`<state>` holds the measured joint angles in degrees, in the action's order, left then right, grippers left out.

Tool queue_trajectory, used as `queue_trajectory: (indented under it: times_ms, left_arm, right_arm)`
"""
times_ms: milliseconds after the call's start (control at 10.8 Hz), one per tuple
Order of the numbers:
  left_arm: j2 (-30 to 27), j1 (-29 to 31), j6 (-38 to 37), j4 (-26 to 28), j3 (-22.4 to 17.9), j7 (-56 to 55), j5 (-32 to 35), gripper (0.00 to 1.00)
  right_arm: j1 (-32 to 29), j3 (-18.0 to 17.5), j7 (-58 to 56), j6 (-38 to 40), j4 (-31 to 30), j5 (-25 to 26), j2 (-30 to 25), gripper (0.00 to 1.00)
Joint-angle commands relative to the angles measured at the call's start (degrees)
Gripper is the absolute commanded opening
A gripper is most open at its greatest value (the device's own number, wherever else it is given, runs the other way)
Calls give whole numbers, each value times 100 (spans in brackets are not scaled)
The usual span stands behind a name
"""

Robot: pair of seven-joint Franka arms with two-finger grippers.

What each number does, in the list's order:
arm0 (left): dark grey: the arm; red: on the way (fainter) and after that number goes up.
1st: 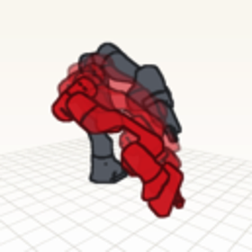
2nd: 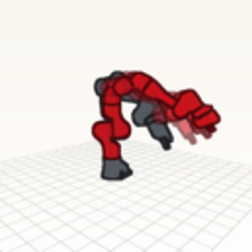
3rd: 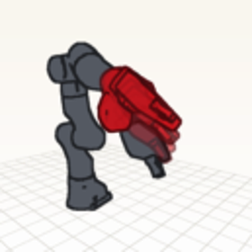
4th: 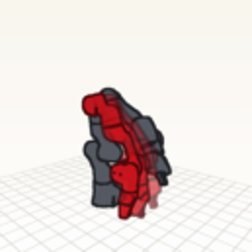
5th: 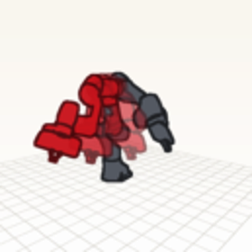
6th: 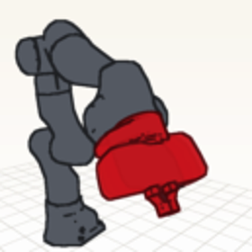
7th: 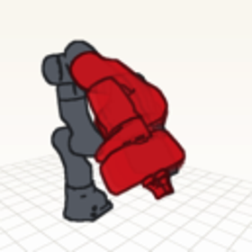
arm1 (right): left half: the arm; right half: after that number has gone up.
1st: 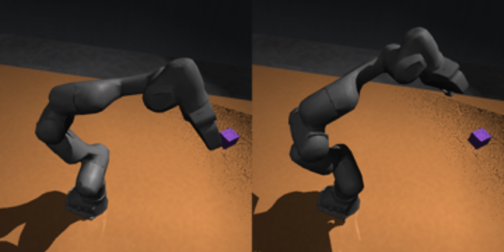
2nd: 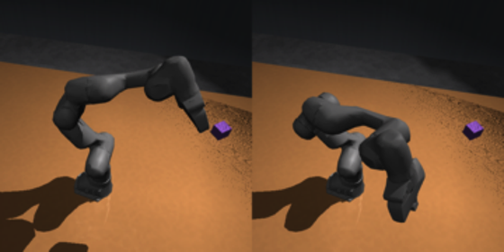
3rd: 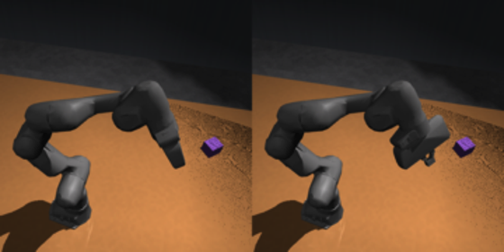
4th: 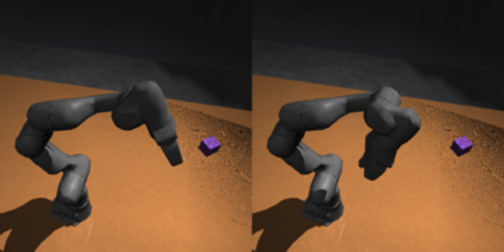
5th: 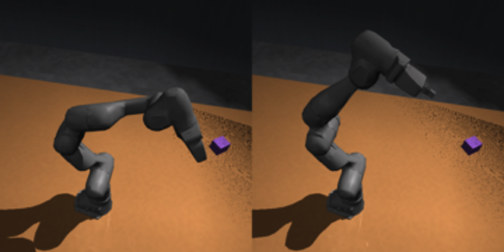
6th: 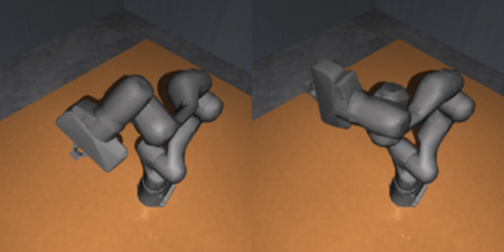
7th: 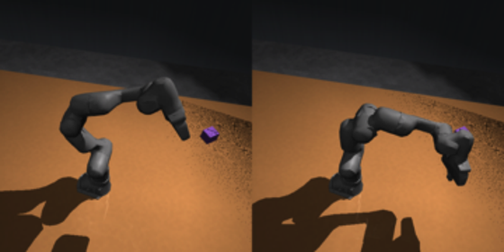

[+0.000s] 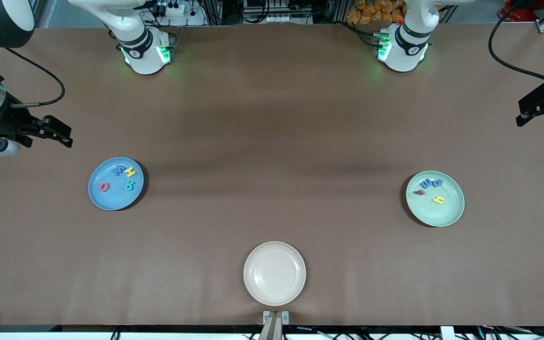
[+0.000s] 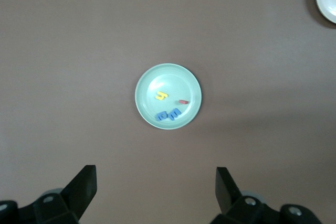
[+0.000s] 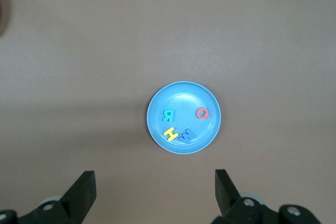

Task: Sort uppercase to blue plate, lowercase to green plate

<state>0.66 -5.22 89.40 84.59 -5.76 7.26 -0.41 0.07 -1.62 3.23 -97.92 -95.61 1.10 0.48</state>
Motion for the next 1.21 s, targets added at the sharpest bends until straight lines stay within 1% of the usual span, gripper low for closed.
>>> queue_trajectory:
  times_ms: [0,93,186,279,558,837,930,1023,1116]
  left_arm:
    - [-66,-137,-195,-30,-371,-208,-258,100]
    - [-66,-233,-195,-30,-504,-199,-275,100]
    - [-66,-251,-203,-30,-531,-199,-223,100]
    - [-66,-243,-204,-30,-531,-199,-223,100]
    - [-40,-164,-247,-30,-348,-243,-223,100]
    - [4,-102,-265,-39,-329,-269,-205,100]
    - [13,-102,-265,-39,-329,-269,-109,100]
    - [-4,-232,-265,-48,-347,-252,170,100]
    - [-5,-364,-265,-48,-382,-260,225,100]
  right_arm:
    - [-7,83,-6,1,6,13,-145,100]
    - [-7,83,-15,19,59,30,-145,100]
    - [-7,100,-76,36,112,65,-145,100]
    - [-7,248,-337,71,104,48,-145,100]
    - [63,285,-393,142,113,13,-136,100]
    - [64,285,-402,186,104,13,-119,100]
    - [55,285,-402,186,104,4,-110,100]
    - [46,285,-402,177,104,13,-101,100]
    - [55,285,-402,177,104,4,-101,100]
